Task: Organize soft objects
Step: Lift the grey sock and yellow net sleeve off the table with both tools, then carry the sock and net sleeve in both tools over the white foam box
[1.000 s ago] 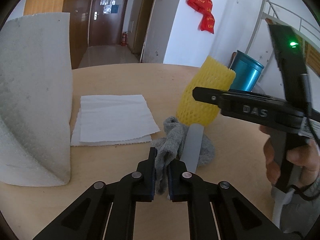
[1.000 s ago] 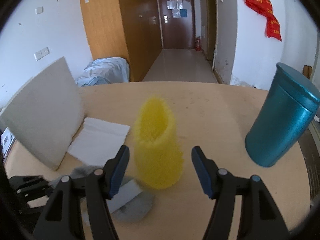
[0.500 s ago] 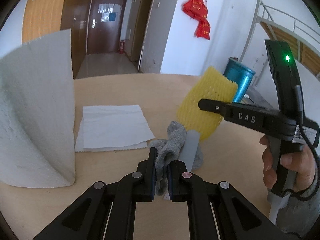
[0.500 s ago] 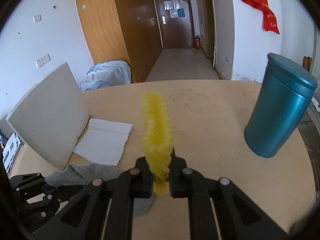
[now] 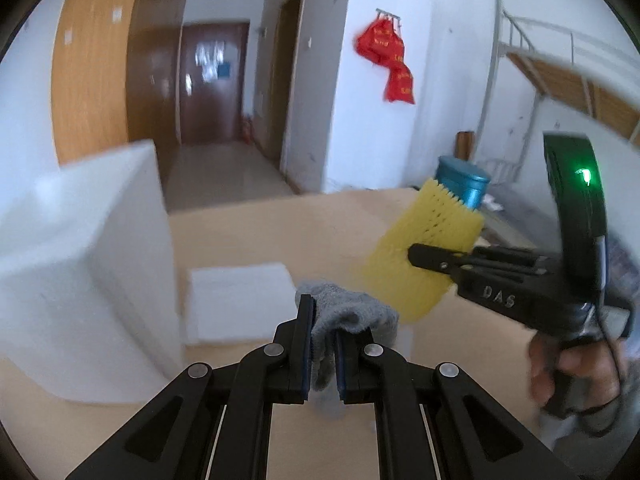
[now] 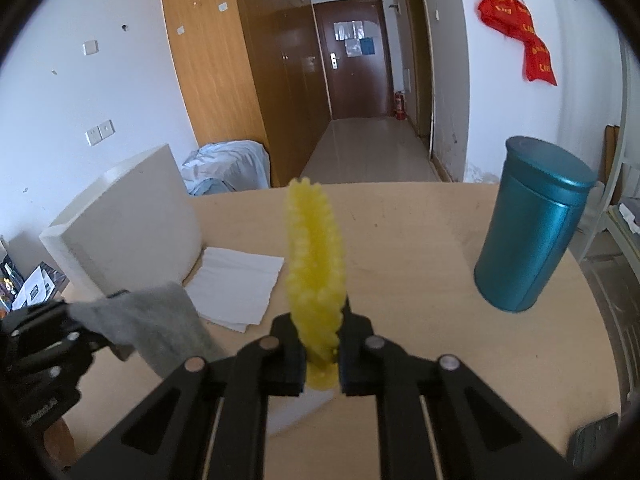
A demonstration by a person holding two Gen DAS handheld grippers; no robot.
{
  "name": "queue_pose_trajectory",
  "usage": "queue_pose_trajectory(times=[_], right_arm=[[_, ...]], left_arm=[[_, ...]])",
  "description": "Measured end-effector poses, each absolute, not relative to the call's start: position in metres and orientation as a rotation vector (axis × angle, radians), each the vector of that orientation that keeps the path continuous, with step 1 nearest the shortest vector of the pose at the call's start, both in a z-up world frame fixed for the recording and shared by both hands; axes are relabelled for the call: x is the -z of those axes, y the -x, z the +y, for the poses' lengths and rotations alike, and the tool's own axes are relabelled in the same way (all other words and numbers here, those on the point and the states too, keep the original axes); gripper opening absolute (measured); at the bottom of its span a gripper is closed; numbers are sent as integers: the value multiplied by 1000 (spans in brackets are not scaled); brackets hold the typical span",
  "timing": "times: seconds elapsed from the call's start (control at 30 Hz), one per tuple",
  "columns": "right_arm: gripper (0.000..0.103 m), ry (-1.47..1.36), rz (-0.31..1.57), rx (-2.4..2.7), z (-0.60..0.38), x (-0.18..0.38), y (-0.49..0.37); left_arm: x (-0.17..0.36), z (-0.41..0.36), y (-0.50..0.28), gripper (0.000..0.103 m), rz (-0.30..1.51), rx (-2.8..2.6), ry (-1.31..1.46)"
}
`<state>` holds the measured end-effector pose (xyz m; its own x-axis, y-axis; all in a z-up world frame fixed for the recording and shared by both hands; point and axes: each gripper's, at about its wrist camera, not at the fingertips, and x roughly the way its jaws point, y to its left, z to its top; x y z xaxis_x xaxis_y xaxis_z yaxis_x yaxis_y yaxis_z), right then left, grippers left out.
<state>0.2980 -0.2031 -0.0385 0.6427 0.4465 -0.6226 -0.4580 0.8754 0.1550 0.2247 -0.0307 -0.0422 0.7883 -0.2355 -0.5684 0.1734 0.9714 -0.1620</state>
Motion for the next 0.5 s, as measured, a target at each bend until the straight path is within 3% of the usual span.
queue_pose_trajectory(times=[0.5], right_arm=[[15, 7, 685, -538, -207, 33, -271]], left_arm=[[35, -34, -213, 10, 584, 201, 105]])
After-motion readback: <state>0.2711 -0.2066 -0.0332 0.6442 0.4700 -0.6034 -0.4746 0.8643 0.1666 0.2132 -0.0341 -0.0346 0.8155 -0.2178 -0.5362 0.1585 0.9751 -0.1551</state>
